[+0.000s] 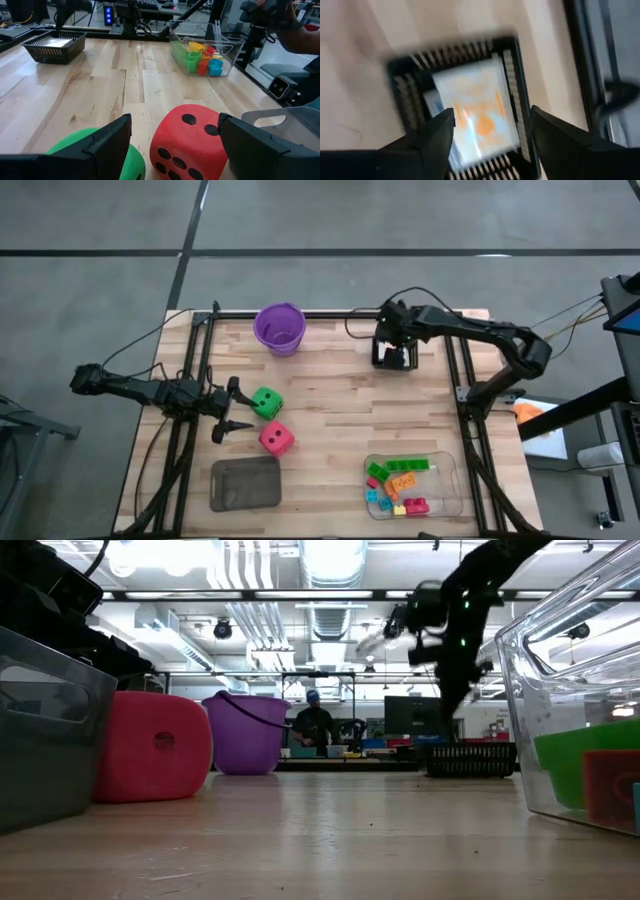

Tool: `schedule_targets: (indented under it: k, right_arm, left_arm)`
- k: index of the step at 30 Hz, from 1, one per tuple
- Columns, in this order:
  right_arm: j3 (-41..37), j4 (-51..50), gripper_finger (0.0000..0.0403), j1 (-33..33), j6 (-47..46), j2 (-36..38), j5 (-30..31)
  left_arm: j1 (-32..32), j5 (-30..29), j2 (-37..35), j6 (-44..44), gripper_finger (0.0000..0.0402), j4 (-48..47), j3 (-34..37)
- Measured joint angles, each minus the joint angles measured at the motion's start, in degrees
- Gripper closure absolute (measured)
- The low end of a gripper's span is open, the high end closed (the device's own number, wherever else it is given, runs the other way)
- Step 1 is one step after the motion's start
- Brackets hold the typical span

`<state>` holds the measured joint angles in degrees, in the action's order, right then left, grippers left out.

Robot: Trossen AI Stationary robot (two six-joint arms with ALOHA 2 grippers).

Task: Pick & Place Toys
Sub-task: Put the green dice into the black bin

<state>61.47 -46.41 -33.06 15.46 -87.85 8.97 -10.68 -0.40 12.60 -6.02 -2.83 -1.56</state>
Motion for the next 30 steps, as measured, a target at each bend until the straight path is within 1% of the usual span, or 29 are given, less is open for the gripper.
schedule_targets:
  k: [4,8,12,15,19,24,27,30]
  right_arm:
    - [-0.4,7.1,0.0171,0.1,1.1,5.3,-9.2]
    - [-3.6,18.7,0.0190,0.4,1.4,11.8,-19.0]
    - [-9.9,32.9,0.0208,0.9,1.0,18.5,-29.1]
    - [-16.3,44.6,0.0220,1.9,-0.6,22.9,-34.1]
    - [-24.9,59.2,0.0235,4.0,-2.5,27.3,-35.6]
    - [-33.6,71.8,0.0255,7.3,-3.6,30.5,-35.6]
    - [-37.3,76.2,0.0270,9.4,-3.7,31.5,-35.5]
    - [-39.1,77.2,0.0289,10.9,-3.7,32.3,-34.5]
  left_arm:
    - [0.0,0.0,0.0,0.0,0.0101,0.0,0.0]
    - [0.0,0.0,0.0,0.0,0.0101,0.0,0.0]
    - [0.0,0.0,0.0,0.0,0.0101,0.0,0.0]
    - [0.0,0.0,0.0,0.0,0.0101,0.0,0.0]
    - [0.0,0.0,0.0,0.0,0.0101,0.0,0.0]
    - [0.0,0.0,0.0,0.0,0.0101,0.0,0.0]
    - [0.0,0.0,0.0,0.0,0.0101,0.0,0.0]
    - [0.0,0.0,0.0,0.0,0.0101,0.0,0.0]
